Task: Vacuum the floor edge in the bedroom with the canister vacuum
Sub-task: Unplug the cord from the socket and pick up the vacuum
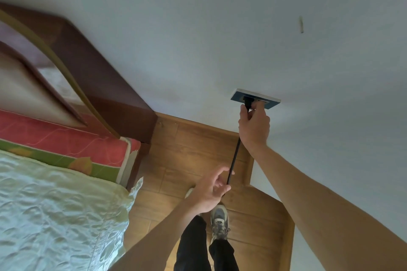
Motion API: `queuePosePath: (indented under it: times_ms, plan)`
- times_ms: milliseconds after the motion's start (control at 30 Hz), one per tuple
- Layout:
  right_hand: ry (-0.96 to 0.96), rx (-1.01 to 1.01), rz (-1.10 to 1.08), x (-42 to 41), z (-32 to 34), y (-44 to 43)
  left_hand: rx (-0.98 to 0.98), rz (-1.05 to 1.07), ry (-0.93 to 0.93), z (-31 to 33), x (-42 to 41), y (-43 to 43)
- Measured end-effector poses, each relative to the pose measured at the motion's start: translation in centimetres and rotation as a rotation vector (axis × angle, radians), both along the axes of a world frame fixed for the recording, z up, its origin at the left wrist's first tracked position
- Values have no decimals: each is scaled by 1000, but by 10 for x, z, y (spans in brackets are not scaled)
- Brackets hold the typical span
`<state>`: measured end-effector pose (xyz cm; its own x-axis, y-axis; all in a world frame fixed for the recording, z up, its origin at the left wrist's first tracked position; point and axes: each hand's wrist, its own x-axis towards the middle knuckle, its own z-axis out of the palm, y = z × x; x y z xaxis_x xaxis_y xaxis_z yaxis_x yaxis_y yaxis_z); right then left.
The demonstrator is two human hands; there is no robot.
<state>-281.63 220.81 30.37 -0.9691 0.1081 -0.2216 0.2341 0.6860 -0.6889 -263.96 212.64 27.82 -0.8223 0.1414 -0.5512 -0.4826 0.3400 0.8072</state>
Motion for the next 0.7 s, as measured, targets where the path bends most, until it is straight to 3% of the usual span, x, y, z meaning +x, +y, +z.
queuePosePath:
  times_ms: [267,700]
  plan:
    - [-52,-83,-64,1,-2,-7,245,48,-92,22,2,-6]
    - [-87,-73,-94,0,0,-21,410,95,-184,34,7,-7]
